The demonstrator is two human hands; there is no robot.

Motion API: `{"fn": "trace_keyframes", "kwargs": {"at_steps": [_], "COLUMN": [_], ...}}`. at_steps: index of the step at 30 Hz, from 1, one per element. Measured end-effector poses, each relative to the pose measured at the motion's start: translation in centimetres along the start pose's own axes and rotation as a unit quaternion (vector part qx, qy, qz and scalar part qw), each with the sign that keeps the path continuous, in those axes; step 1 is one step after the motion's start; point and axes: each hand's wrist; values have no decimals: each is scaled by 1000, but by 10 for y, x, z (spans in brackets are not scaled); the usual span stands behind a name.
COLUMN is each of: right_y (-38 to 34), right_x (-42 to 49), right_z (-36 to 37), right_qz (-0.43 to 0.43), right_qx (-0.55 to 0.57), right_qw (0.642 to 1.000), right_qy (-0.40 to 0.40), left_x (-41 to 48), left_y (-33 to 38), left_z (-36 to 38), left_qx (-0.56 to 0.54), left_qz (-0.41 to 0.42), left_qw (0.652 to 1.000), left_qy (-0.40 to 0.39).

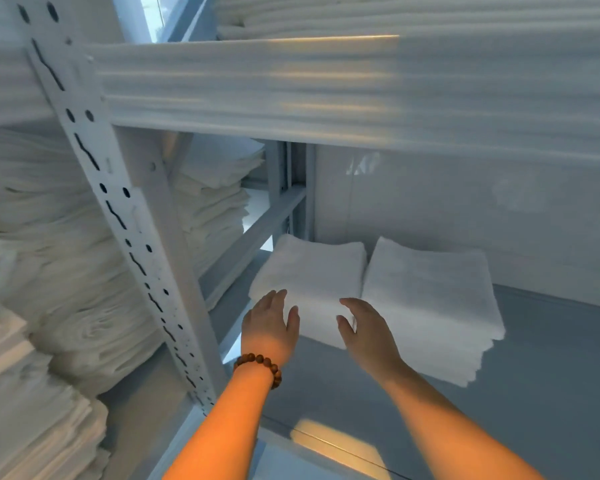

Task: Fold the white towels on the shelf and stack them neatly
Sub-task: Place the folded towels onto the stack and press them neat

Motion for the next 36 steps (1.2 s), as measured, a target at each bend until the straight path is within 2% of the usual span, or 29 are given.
{"fn": "trace_keyframes", "kwargs": {"at_steps": [5, 11, 14, 19, 22, 24, 27, 30, 34, 36], "right_y": [-21, -21, -13, 4, 15, 22, 35, 43, 41, 40], "right_x": [22, 36, 48, 84, 107, 115, 121, 123, 131, 137], "right_z": [35, 53, 55, 51, 52, 59, 71, 78, 75, 69], "right_qz": [42, 76, 76, -7, -69, -73, -69, -82, -88, -90], "right_qx": [-12, -17, -25, -147, -271, -331, -378, -375, -359, -338], "right_qw": [999, 997, 997, 989, 956, 931, 913, 918, 926, 937], "right_qy": [-10, -3, -10, -32, -86, -135, -141, -101, -74, -28], "left_x": [29, 60, 74, 99, 119, 130, 140, 147, 166, 177], "left_y": [-41, -47, -48, -57, -67, -76, -89, -99, -89, -78], "left_z": [-8, -3, 8, 34, 49, 60, 73, 81, 74, 66], "left_qx": [16, 8, 28, 66, 143, 194, 199, 181, 152, 135], "left_qz": [22, 79, 80, 86, 95, 95, 88, 84, 91, 105], "left_qw": [999, 996, 996, 994, 982, 970, 973, 980, 984, 980], "left_qy": [-45, -29, -27, -10, -77, -107, -71, -9, 29, 97]}}
Point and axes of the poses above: each hand's wrist, its own x-axis towards the middle knuckle, its own z-axis out of the palm, y = z × x, and after that the axes turned 6 degrees about -y, right-handed
